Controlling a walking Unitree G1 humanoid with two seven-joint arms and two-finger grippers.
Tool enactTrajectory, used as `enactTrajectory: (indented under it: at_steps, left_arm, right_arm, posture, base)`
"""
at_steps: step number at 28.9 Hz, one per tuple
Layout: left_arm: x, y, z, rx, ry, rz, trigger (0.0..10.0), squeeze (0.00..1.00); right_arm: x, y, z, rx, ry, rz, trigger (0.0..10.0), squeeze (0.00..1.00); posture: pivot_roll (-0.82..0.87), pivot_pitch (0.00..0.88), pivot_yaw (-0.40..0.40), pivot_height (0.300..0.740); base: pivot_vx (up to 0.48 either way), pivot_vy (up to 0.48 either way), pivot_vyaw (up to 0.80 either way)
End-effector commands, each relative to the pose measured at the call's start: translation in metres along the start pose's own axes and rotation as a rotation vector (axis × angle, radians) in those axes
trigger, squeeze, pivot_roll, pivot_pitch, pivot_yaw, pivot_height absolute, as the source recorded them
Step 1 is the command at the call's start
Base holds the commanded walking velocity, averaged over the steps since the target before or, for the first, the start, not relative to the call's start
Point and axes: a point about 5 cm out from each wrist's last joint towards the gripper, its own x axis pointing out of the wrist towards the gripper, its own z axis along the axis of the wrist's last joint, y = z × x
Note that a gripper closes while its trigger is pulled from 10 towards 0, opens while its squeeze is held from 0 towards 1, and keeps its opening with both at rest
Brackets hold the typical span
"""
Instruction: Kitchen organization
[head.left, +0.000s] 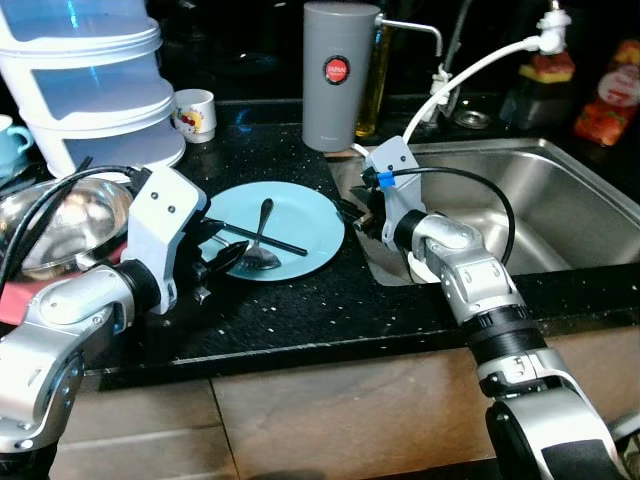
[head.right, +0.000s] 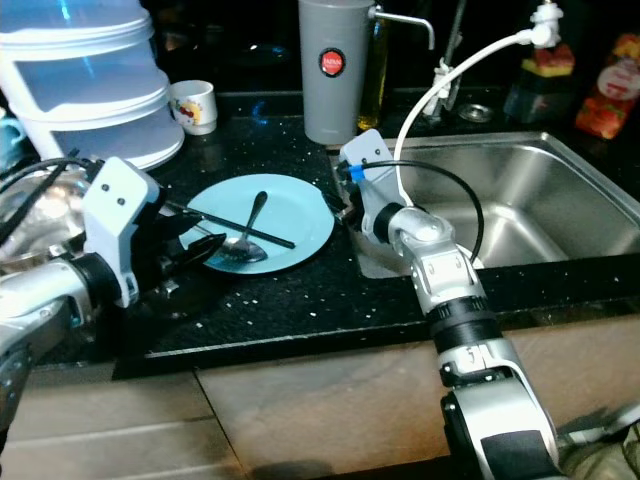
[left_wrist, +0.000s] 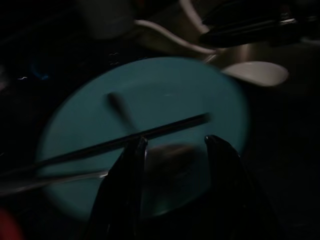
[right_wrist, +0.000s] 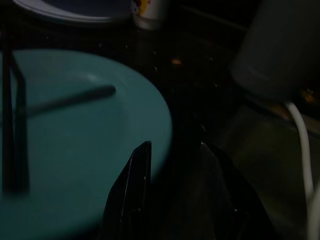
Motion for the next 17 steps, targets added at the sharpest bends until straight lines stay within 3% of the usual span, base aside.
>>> enactTrajectory:
  at_steps: [1, 17]
  left_arm:
    - [-0.0010, -0.0021, 0.0020, 0.012, -0.011, -0.009, 10.0, 0.00]
    - [-0.0066, 0.0016, 0.0004, 0.010, 0.032, 0.011, 10.0, 0.00]
  right_arm:
    - [-0.0022, -0.0015, -0.0005, 0.009, 0.007, -0.007, 10.0, 0.00]
    - [0.0028, 0.0028, 0.0027, 0.003, 0.007, 0.017, 10.0, 0.00]
  posture:
    - [0.06, 0.084, -0.016, 0.740]
    - [0.06, 0.096, -0.022, 0.740]
  base:
    - [0.000, 0.000, 0.00]
    - [0.000, 0.000, 0.00]
